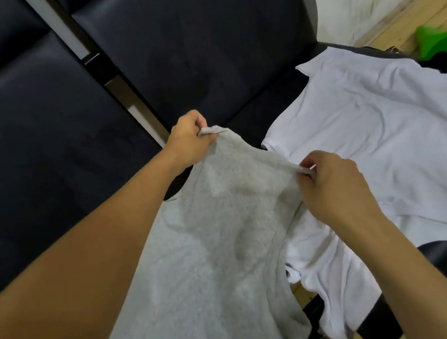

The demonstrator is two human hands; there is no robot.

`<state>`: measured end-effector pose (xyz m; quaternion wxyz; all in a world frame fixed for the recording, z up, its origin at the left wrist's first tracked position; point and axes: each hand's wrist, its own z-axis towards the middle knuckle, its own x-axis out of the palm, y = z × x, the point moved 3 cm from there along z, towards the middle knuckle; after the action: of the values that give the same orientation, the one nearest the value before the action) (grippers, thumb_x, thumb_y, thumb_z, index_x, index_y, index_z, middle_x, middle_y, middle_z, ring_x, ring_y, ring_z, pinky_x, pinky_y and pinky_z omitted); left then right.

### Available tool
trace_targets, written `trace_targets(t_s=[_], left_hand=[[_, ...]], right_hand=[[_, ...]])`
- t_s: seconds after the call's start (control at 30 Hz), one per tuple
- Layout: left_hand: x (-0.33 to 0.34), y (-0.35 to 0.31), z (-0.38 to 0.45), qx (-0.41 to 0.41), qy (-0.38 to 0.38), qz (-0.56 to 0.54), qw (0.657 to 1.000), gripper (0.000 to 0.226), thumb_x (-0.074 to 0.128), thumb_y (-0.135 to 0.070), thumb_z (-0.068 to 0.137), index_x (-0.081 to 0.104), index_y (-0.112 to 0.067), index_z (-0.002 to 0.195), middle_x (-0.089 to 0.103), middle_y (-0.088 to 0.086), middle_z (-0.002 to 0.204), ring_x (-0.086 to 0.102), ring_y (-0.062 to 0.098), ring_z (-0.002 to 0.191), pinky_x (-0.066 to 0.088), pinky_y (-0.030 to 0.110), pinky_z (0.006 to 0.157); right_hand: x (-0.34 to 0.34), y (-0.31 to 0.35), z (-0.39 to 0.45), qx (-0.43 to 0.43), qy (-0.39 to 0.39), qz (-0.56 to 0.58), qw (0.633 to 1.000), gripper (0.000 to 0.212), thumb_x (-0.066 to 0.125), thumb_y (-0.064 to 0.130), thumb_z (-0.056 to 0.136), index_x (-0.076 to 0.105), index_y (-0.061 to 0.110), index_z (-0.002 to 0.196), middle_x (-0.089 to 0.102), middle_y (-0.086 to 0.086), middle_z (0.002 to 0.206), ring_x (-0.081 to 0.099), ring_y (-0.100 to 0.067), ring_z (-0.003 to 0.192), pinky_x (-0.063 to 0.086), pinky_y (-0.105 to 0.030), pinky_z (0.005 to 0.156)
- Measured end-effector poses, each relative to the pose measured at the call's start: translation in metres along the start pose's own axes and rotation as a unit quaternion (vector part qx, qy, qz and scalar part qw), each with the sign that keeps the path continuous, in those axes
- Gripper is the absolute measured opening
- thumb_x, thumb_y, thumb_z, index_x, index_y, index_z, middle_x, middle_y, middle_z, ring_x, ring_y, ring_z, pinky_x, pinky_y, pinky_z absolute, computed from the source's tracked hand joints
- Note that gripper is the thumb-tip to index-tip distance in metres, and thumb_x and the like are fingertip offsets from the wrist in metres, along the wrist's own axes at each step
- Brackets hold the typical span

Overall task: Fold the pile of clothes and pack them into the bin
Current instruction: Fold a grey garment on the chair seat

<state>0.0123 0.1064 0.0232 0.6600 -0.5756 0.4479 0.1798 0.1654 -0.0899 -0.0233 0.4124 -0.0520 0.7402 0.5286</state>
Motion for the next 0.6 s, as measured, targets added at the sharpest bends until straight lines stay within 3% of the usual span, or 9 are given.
trace_targets(t_s=[0.13,0.2,0.27,0.33,0.43,0.5,0.6], left_hand=[[0.009,-0.001,-0.003,-0.030,0.051,-0.094,0.994,0.026,0.066,-0.008,0.092,0.056,-0.014,0.114,0.063,0.003,0.092,0.062,0.013,0.082,0.051,0.019,0.064],[0.006,0.006,-0.009,-0.022,0.100,-0.109,0.989,0.026,0.069,-0.005,0.089,0.064,-0.009,0.115,0.068,0.008,0.103,0.068,0.017,0.095,0.058,0.025,0.076],[0.000,0.013,-0.014,0.019,0.146,0.019,0.989,0.021,0.072,-0.002,0.086,0.069,-0.010,0.105,0.069,0.006,0.102,0.067,0.018,0.097,0.059,0.029,0.082],[-0.004,0.015,-0.017,0.071,0.161,0.206,0.963,0.015,0.070,-0.003,0.085,0.069,-0.016,0.092,0.067,0.002,0.094,0.066,0.020,0.092,0.057,0.033,0.078],[-0.020,0.012,-0.023,0.129,0.086,0.311,0.938,0.014,0.063,-0.006,0.086,0.059,-0.019,0.084,0.060,-0.003,0.091,0.058,0.022,0.086,0.053,0.047,0.075],[-0.036,0.016,-0.032,0.166,0.062,0.308,0.935,0.021,0.059,0.000,0.084,0.052,-0.020,0.081,0.053,-0.005,0.089,0.054,0.020,0.084,0.051,0.047,0.074],[-0.060,0.037,-0.059,0.186,0.137,0.348,0.909,0.037,0.051,0.011,0.076,0.045,-0.025,0.073,0.047,-0.007,0.085,0.048,0.018,0.085,0.047,0.043,0.072]], right_hand=[[-0.005,-0.002,0.001,0.047,0.110,0.187,0.975,0.019,0.070,0.023,0.089,0.067,0.014,0.106,0.067,0.000,0.089,0.060,-0.009,0.069,0.042,-0.019,0.055],[-0.007,-0.007,0.002,0.066,0.132,0.156,0.977,0.017,0.072,0.022,0.086,0.071,0.008,0.097,0.072,-0.010,0.086,0.065,-0.019,0.072,0.048,-0.024,0.057],[-0.007,-0.010,0.003,0.056,0.105,0.061,0.991,0.018,0.067,0.018,0.087,0.071,0.001,0.089,0.070,-0.017,0.079,0.064,-0.029,0.067,0.047,-0.032,0.057],[-0.006,-0.010,0.004,0.031,0.044,-0.010,0.998,0.023,0.061,0.019,0.090,0.069,-0.001,0.082,0.066,-0.017,0.070,0.058,-0.026,0.057,0.045,-0.031,0.051],[-0.006,0.000,0.004,-0.007,0.016,0.021,1.000,0.023,0.062,0.026,0.092,0.066,0.008,0.078,0.063,-0.005,0.067,0.057,-0.018,0.057,0.046,-0.031,0.050],[-0.004,0.014,-0.003,-0.020,0.102,0.124,0.987,0.021,0.070,0.028,0.087,0.063,0.011,0.077,0.058,0.001,0.065,0.051,-0.012,0.056,0.039,-0.022,0.051],[0.014,0.048,-0.029,-0.091,0.301,0.199,0.928,0.024,0.076,0.027,0.084,0.061,0.009,0.076,0.057,-0.007,0.068,0.054,-0.009,0.059,0.044,-0.023,0.055]])
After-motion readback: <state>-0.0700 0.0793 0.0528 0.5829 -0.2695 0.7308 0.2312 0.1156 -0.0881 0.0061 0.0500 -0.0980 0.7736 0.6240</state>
